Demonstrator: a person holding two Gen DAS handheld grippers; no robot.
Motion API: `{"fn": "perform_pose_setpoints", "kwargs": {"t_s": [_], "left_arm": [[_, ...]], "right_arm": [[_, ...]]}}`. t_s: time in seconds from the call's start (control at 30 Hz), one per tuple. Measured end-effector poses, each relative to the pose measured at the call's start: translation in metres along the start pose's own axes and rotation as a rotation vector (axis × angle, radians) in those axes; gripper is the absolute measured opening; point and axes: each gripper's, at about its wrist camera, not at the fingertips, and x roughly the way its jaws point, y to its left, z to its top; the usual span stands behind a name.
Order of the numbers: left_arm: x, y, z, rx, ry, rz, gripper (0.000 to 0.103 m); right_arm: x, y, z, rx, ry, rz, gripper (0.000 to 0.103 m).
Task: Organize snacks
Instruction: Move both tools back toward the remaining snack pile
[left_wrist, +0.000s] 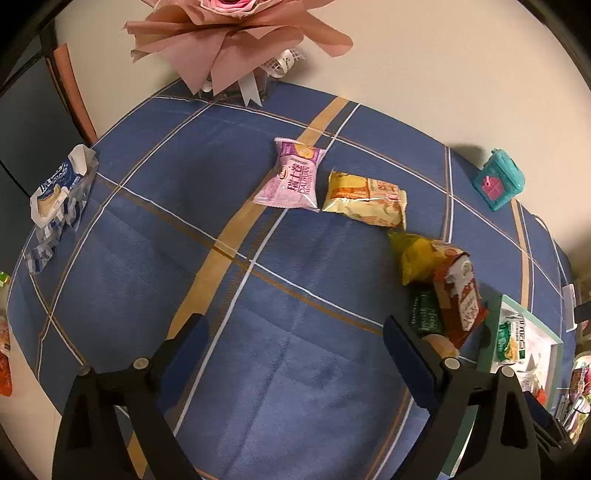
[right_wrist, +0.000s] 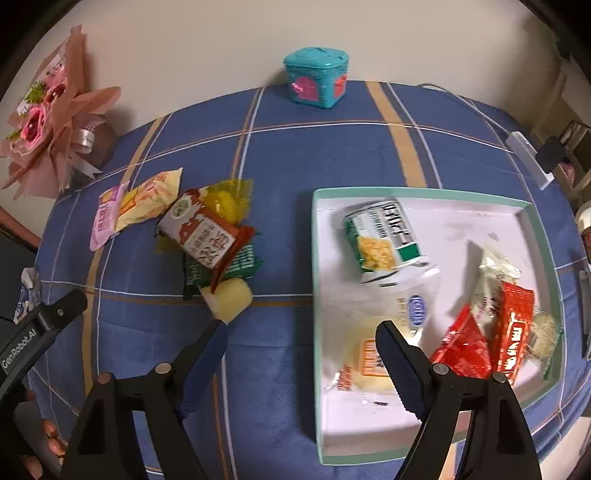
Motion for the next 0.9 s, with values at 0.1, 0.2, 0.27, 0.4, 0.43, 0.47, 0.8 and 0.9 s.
{"fn": "perform_pose_setpoints", "kwargs": {"t_s": [0.1,0.2,0.27,0.4,0.43,0.47,0.8,0.9], "left_arm": [[0.007,0.002,0.0,0.004,0.013,0.007,0.096],[0.018,0.003,0.0,0.01,0.041,0.009,0.096],[0.023,0.005,0.0,0.007,0.052,0.014,0.096],[0.03,0.008,0.001,-0.008,0.064,0.018,0.096],[0.032,0.009,0.001,-0.012,0.065,0.018,0.096],[0.032,0.009,0.001,-0.014,0.065,0.017,0.096],[0.042,0.006,0.008,-0.027,0.062,0.004,0.103],[0.042,0.005,0.011,-0.032,0.054,0.0,0.103]], "right_arm": [[0.005,0.005,0.0,-0.011,-0.001,0.002,0.085],[0.008,0.009,-0.001,-0.022,-0.003,0.009,0.085],[0.011,0.012,0.0,-0.029,-0.004,0.014,0.085],[0.016,0.017,0.001,-0.033,-0.001,0.024,0.088],[0.018,0.018,0.001,-0.037,0.001,0.021,0.089],[0.019,0.019,0.0,-0.04,0.003,0.014,0.089],[0.027,0.026,0.003,-0.048,-0.001,0.015,0.103],[0.029,0.029,0.006,-0.055,-0.004,0.019,0.103]]}}
